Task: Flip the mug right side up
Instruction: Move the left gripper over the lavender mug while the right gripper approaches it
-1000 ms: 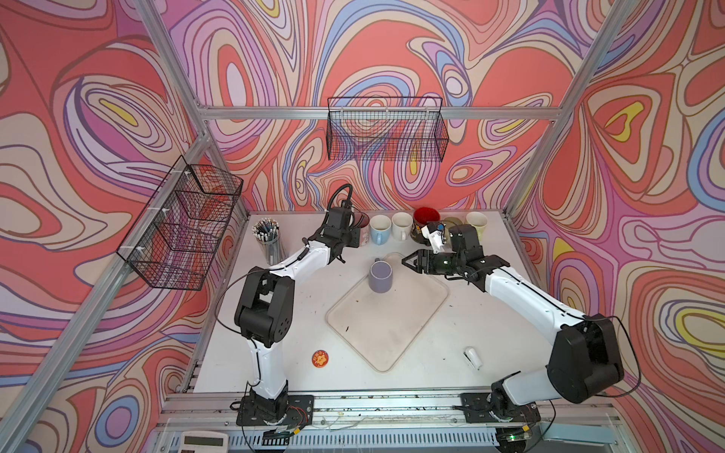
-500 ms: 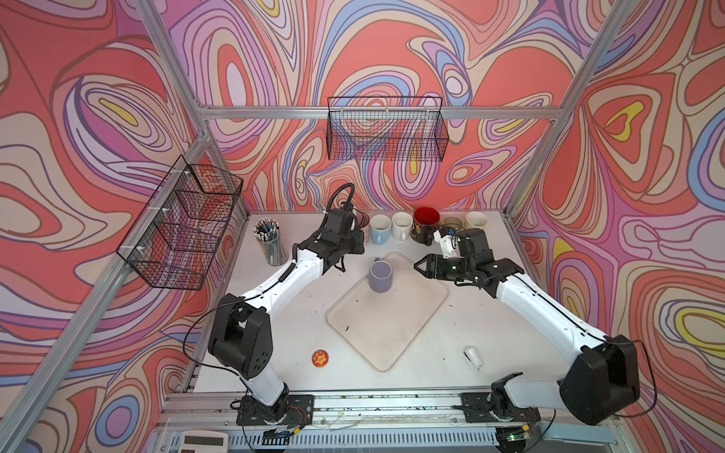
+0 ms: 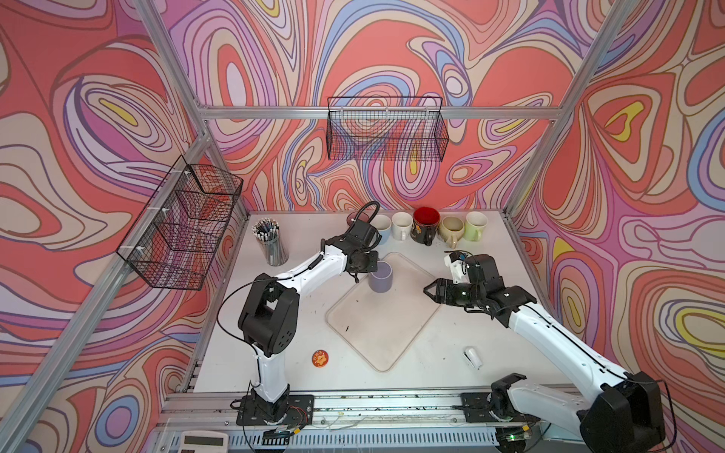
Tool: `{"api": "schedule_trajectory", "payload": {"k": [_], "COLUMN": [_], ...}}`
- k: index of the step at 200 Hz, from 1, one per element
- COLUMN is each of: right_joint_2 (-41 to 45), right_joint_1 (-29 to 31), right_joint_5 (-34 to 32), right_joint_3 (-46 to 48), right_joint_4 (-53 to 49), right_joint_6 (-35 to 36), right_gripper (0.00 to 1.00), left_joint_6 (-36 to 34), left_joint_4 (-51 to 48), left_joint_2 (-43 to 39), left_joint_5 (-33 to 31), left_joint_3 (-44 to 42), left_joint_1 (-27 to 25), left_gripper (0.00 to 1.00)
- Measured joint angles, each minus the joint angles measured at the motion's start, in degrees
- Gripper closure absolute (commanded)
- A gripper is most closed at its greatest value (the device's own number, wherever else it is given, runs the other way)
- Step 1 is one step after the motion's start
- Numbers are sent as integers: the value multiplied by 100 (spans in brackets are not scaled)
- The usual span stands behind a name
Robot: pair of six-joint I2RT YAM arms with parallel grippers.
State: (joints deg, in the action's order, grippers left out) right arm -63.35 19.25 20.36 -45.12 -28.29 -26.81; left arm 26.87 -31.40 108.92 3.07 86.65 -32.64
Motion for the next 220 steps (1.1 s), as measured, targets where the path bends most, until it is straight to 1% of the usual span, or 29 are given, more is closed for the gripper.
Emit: {"api": "schedule_trajectory", "payload": {"k": [42,66,101,138,180,220], "right_joint_2": [553,789,946,946,1049,868], "right_joint_1": [0,0,0,0,0,0], "right_joint_5": [173,264,328,332,208,-188], "right_joint_3": [393,468,470,461,437,133], "right_joint_4": [223,223,179,157,164,28], "right_joint_6": [-361,-433,-424,-452,-654,-793], "right_gripper": [36,36,36,36,36,36], "left_joint_6": [214,260,282,271,140,13], "left_joint_4": [-63,-175,-317,-437,-452,-376], "left_joint_2": [391,721,992,1115,1261,1268], "left_joint_5": [-39,-151,-328,-315,-175,39], "left_joint_3": [470,951,1362,1572,1775,1768], "left_joint_1": [-44,-72,-197,-313,-413,-562], "left_gripper": [100,100,100,100,100,100]}}
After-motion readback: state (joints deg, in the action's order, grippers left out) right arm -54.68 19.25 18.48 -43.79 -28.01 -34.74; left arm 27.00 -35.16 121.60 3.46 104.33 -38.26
